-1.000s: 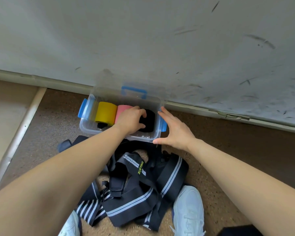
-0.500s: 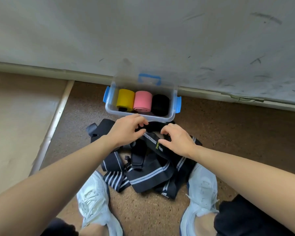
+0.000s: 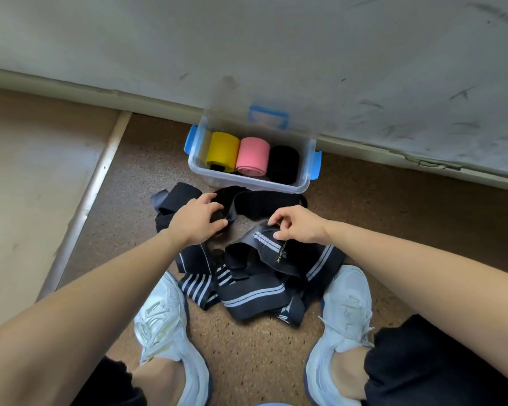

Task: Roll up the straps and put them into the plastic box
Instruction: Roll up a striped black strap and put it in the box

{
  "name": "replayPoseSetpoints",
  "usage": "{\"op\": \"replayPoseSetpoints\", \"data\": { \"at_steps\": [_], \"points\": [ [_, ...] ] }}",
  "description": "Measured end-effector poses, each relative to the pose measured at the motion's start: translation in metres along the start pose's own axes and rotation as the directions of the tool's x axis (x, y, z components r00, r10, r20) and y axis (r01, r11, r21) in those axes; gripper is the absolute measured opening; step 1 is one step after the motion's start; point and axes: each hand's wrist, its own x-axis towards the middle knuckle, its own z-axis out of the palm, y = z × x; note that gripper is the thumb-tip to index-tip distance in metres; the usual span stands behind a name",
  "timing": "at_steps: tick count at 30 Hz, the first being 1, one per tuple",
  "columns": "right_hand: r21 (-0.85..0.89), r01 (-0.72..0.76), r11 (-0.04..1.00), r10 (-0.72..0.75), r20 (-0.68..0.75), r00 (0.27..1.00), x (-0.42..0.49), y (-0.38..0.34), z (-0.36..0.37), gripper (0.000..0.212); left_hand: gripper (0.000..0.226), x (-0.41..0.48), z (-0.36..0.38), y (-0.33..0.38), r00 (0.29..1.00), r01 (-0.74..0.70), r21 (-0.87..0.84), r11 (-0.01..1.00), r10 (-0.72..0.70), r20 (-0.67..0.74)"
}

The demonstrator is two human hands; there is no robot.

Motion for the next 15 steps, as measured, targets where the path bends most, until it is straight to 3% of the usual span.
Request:
{"op": "replayPoseSetpoints", "data": {
  "at_steps": [3, 5, 7, 11, 15],
  "points": [
    [0.023, 0.002, 1.000, -0.003, 0.030, 1.000, -0.007, 0.001, -0.014, 0.023, 0.052, 0.000, -0.007, 0.002, 0.998, 0.040, 0.016, 0.999, -0.039, -0.052],
    [0.016, -0.002, 1.000, 0.001, 0.065, 0.998, -0.012, -0.001, -0.024, 0.020, 0.043, -0.002, -0.010, 0.009, 0.982, -0.059, 0.045, 0.997, 0.066, -0.178],
    [0.010, 0.005, 1.000, -0.006, 0.087, 0.996, -0.018, -0.003, -0.034, 0.016, 0.041, -0.003, -0.015, 0.025, 0.960, -0.175, -0.039, 0.984, 0.161, -0.229],
    [0.001, 0.030, 1.000, -0.030, 0.096, 0.995, -0.025, -0.011, -0.046, 0.014, 0.038, -0.005, -0.025, 0.069, 0.963, -0.173, -0.530, 0.830, 0.256, 0.086],
    [0.019, 0.056, 0.998, -0.057, 0.027, 0.998, -0.030, -0.020, -0.047, 0.011, 0.027, -0.007, -0.036, 0.078, 0.941, -0.097, -0.667, 0.738, 0.286, 0.179]
  ]
}}
